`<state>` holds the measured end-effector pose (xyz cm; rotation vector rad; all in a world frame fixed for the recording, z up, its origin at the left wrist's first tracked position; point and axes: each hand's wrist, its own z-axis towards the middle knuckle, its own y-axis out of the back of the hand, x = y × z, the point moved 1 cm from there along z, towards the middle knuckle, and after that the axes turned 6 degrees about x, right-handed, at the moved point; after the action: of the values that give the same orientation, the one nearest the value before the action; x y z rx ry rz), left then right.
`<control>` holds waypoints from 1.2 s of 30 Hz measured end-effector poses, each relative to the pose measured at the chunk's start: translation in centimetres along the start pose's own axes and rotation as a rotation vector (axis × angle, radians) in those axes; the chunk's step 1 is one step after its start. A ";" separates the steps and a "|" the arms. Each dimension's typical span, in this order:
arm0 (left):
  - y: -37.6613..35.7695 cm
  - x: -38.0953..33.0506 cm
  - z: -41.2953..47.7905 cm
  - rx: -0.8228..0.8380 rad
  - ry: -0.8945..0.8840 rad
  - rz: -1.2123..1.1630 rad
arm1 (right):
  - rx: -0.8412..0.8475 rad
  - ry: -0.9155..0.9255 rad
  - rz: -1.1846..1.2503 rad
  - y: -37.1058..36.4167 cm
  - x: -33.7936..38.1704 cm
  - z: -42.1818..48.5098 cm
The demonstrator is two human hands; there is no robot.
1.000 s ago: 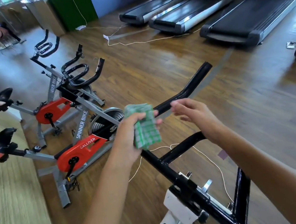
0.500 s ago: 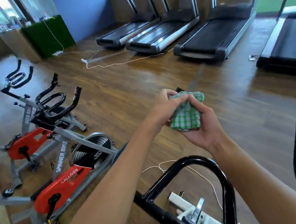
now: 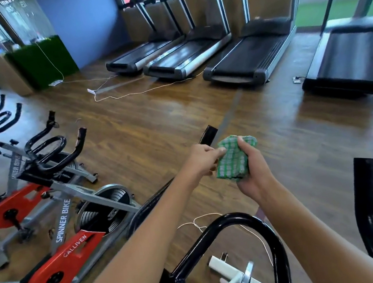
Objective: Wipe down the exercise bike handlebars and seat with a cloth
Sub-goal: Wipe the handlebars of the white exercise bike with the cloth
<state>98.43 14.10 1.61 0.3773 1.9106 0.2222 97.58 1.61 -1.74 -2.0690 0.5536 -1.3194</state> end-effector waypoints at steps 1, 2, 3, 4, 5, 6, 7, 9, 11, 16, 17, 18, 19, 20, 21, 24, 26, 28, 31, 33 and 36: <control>-0.2 0.2 -0.1 0.019 0.019 -0.107 | 0.016 0.001 0.004 -0.2 0.1 -0.2; -0.3 0.3 -0.1 0.024 0.029 -0.214 | 0.024 0.002 0.001 -0.4 0.1 -0.4; -0.4 0.3 -0.2 0.032 0.030 -0.310 | 0.033 0.005 0.000 -0.5 0.2 -0.5; -0.4 0.3 -0.3 0.036 0.027 -0.384 | 0.045 0.009 0.006 -0.6 0.3 -0.7; -0.5 0.3 -0.5 0.046 0.025 -0.451 | 0.059 0.012 0.012 -0.6 0.4 -0.8; -0.7 0.2 -0.7 0.062 0.021 -0.493 | 0.070 0.014 0.016 -0.8 0.5 -1.0; -1.0 0.1 -0.9 0.083 0.010 -0.509 | 0.084 0.012 0.013 -1.0 0.6 -1.1; -1.3 -0.2 -1.0 0.117 -0.028 -0.461 | 0.101 -0.008 0.002 -1.3 0.5 -1.1; -1.1 -0.2 -0.9 0.140 -0.040 -0.471 | 0.106 -0.031 -0.014 -1.4 0.4 -1.2; 0.4 -0.6 -0.8 -0.002 -0.067 -0.109 | 0.085 -0.074 0.004 -0.4 0.3 -0.9; 1.0 -0.6 -0.5 -0.133 -0.137 0.086 | 0.032 -0.042 0.020 -0.4 0.1 -0.5; 1.6 -0.9 -0.4 -0.255 -0.217 0.230 | -0.056 0.007 0.028 -0.5 0.0 0.1; 2.4 -1.0 -0.1 -0.320 -0.271 0.299 | -0.165 0.054 0.025 -0.7 0.0 0.7; 3.2 -1.2 0.4 -0.333 -0.291 0.324 | -0.260 0.081 0.006 -0.9 0.0 1.3; 3.9 -1.3 0.9 -0.308 -0.283 0.349 | -0.318 0.083 -0.018 -1.2 0.0 1.9; 5.2 -1.5 2.4 -0.152 -0.220 0.359 | -0.356 0.052 -0.019 -3.9 -0.3 3.6; 5.4 -1.6 3.1 -0.110 -0.209 0.306 | -0.391 0.099 -0.067 -6.3 -0.8 5.3; 5.8 -1.7 3.6 -0.092 -0.206 0.273 | -0.490 0.146 -0.195 -8.3 -1.8 6.6; 6.8 -1.9 3.6 0.002 -0.149 0.240 | -0.574 0.070 -0.371 -9.8 -5.5 6.5; 7.2 -1.8 3.5 0.077 -0.100 0.188 | -0.537 -0.024 -0.404 -9.1 -8.4 6.0; 7.1 -2.1 3.5 0.113 -0.093 0.200 | -0.488 -0.053 -0.387 -7.7 -9.0 6.8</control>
<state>103.49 19.89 4.48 0.6453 1.7989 0.2257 100.17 14.77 -4.44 -2.7110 0.5035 -1.4391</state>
